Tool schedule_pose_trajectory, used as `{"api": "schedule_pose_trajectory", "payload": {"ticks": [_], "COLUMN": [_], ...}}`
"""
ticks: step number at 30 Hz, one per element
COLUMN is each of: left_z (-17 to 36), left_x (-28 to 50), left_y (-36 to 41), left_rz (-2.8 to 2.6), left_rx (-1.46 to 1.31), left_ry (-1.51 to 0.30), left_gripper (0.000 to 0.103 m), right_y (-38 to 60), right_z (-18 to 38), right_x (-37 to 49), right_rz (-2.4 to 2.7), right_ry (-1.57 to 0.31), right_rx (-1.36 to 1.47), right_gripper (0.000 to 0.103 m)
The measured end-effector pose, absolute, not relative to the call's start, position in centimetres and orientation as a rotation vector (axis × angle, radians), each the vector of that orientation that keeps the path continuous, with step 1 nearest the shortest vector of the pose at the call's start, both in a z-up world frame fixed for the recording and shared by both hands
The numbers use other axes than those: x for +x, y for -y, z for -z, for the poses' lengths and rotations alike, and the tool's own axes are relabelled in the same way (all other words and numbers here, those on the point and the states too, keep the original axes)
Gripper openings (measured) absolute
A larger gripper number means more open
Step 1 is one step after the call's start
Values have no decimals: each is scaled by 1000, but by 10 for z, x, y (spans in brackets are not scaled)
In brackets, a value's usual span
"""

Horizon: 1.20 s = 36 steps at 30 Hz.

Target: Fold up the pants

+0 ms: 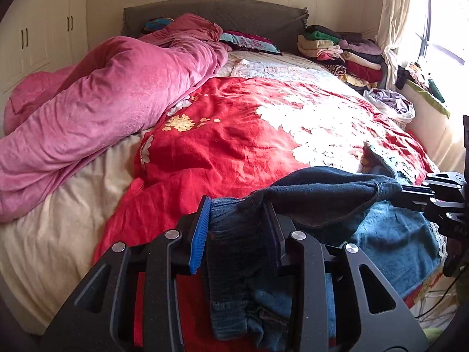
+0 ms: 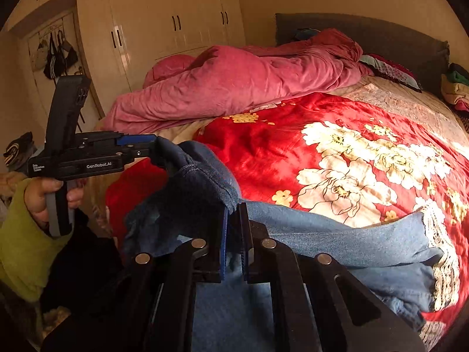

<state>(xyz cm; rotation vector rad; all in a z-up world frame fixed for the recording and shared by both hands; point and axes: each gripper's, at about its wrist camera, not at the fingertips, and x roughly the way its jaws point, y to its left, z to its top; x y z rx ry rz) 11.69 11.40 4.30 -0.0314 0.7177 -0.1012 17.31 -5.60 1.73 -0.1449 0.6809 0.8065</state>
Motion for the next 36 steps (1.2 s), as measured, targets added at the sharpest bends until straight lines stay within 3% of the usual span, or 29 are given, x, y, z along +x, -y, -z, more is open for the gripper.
{"api": "schedule_pose_trajectory", "payload": {"ticks": [25,36], "left_z": [13,0], "left_x": [56,30], "left_y": [-127,-153], "left_rz": [25,-19], "left_rx": [-57,-95], "left_ry": [-855,-837], "left_gripper": [27,28], "right_y": [18,5], "right_z": [44,68], "right_x": [81,77], "right_rz": [-935,-951], "right_ry": [-826,-892], "right_rx": [-262,-302], "right_gripper": [9,9]}}
